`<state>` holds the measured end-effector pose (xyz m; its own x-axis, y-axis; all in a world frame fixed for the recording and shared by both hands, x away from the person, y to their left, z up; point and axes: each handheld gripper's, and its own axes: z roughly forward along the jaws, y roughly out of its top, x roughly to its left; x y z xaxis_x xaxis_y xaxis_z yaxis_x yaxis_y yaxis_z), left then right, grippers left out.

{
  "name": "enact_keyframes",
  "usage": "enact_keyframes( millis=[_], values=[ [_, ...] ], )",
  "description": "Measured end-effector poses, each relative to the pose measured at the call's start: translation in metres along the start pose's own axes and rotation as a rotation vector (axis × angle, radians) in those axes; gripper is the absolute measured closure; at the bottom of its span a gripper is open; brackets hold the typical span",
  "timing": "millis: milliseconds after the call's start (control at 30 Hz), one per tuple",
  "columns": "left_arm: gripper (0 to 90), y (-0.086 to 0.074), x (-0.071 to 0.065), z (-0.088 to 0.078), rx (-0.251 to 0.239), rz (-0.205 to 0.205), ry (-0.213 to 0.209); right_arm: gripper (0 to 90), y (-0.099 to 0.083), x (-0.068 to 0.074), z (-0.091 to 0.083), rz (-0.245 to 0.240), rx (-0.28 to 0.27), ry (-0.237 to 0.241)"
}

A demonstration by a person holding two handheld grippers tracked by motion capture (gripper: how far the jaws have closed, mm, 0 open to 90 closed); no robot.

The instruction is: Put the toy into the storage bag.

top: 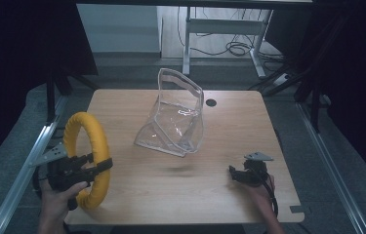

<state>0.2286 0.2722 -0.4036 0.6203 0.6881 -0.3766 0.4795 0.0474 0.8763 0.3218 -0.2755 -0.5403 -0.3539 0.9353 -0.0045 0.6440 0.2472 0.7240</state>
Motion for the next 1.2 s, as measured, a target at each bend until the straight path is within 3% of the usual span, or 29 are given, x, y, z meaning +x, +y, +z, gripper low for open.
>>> enact_keyframes(
  millis=[100, 300, 667, 800, 933, 1200],
  values=[
    [41.3, 0.001, 0.004, -0.009, -0.047, -0.024, 0.012, 17.0, 0.0, 0.0, 0.0, 0.001, 0.001, 0.001],
    [41.7, 0.002, 0.004, -0.019, -0.122, -0.011, 0.05, 17.1, 0.0, 0.0, 0.0, 0.003, -0.002, 0.001],
    [42.2, 0.002, 0.002, -0.02, -0.231, -0.02, 0.02, 17.6, 0.0, 0.0, 0.0, 0.004, -0.001, -0.004],
    [42.2, 0.001, -0.001, -0.018, -0.286, -0.019, 0.047, 17.6, 0.0, 0.0, 0.0, 0.004, -0.001, -0.004],
    [42.3, 0.0, -0.003, -0.016, -0.306, -0.008, 0.079, 17.6, 0.0, 0.0, 0.0, 0.003, -0.001, -0.004],
    [42.3, 0.0, -0.005, -0.016, -0.344, -0.017, 0.085, 17.6, 0.0, 0.0, 0.0, 0.003, -0.001, -0.004]
  ],
)
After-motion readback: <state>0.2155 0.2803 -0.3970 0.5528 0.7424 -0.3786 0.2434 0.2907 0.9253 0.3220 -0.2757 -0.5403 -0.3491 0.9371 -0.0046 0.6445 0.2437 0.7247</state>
